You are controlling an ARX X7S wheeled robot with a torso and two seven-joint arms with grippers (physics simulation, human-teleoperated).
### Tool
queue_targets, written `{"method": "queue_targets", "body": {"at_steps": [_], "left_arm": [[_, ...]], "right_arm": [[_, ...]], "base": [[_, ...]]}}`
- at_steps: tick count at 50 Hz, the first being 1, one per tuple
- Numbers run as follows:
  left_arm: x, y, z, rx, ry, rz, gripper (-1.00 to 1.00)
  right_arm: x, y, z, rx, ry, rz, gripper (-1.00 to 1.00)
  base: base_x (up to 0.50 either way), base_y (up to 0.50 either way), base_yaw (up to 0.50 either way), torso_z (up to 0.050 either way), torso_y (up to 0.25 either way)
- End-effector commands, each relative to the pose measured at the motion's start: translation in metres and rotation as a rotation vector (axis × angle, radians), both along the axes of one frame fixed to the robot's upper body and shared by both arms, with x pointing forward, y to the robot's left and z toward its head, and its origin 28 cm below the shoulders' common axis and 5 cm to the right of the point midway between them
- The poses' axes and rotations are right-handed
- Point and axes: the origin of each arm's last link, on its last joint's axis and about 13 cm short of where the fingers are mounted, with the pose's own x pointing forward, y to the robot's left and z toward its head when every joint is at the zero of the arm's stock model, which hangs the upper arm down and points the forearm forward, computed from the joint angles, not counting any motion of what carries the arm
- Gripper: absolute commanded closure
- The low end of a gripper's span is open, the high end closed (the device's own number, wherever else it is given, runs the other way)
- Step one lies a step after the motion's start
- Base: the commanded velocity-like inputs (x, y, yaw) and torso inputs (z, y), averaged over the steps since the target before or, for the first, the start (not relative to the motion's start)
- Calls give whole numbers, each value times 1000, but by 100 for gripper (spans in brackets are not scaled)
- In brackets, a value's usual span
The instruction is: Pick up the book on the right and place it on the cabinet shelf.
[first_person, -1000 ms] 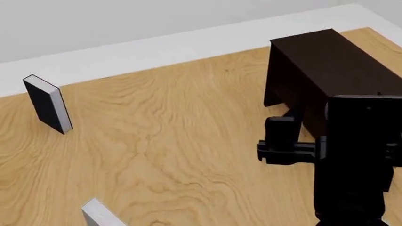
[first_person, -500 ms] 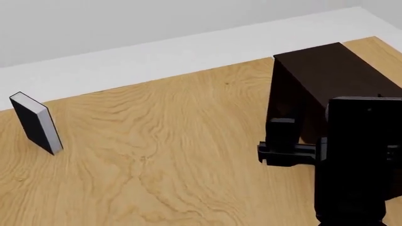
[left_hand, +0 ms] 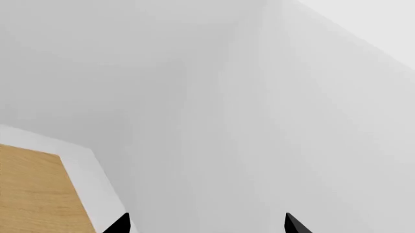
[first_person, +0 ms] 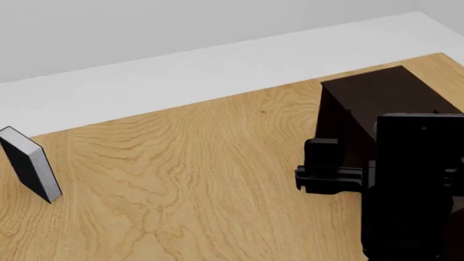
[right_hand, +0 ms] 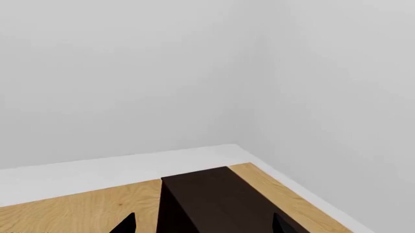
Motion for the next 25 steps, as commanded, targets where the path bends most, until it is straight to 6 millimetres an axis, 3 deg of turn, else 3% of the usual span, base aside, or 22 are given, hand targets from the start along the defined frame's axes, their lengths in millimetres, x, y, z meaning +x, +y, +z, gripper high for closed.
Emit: {"method": "queue_targets", "body": {"at_steps": [1, 13, 25], "left_arm": [[0, 0, 0, 1, 1, 1, -100], [-1, 0, 0, -7, -2, -3, -100], [0, 0, 0, -4, -2, -6, -100]], "right_arm": [[0, 1, 0, -2, 5, 5, -100], [-2, 2, -1, 1, 4, 9, -100], [-14, -2, 7, 30, 15, 4, -100]], "base": [[222, -86, 0, 0, 0], [221, -82, 0, 0, 0], [0, 0, 0, 0, 0]]}}
